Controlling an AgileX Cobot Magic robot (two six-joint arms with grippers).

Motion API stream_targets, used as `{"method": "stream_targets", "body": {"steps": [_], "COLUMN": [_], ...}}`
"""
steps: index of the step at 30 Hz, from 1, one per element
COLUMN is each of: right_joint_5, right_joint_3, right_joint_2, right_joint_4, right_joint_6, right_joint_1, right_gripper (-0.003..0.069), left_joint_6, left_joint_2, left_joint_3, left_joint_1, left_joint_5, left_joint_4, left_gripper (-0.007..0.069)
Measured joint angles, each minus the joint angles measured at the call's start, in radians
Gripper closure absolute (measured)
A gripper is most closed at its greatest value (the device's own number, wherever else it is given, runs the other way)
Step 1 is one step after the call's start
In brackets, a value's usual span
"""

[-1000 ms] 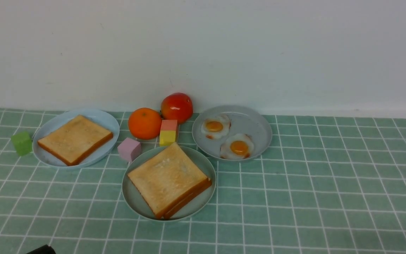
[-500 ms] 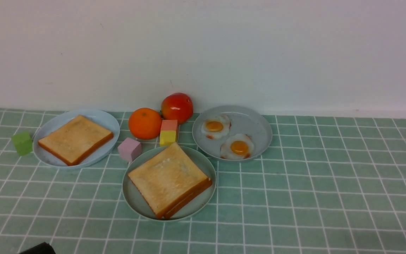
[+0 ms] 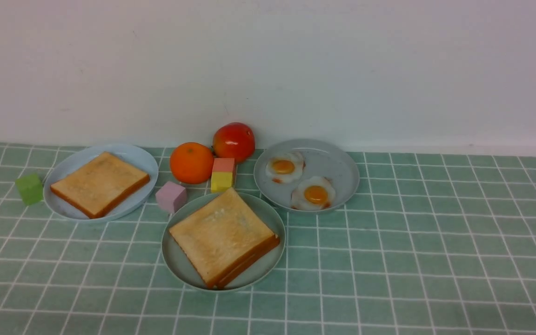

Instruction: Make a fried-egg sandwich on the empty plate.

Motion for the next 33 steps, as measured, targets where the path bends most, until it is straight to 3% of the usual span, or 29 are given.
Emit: {"method": "stream_targets", "body": {"steps": [4,7,33], "right_joint_5": [0.000,0.000,0.004], "right_joint_3": [0.000,0.000,-0.001], "right_joint_2": [0.000,0.000,0.000], "right_joint_4": [0.000,0.000,0.000], "right_joint_6": [0.000,0.000,0.000], "right_joint_1": [0.000,0.000,0.000], "right_gripper": [0.0658,0.0655,0.0636], "left_joint_6": [-0.162,-0.214,-0.233], "left_joint_2": [0.000,0.000,0.000], "left_joint_3": [0.015,0.019,0.019], "left_joint_1": [0.008,0.008,0.008], "left_joint_5": [0.188,0.283,0.293], "left_joint_4": [0.055,0.072,0.078], "left_gripper": [0.0638,0.0638,0.0638]}}
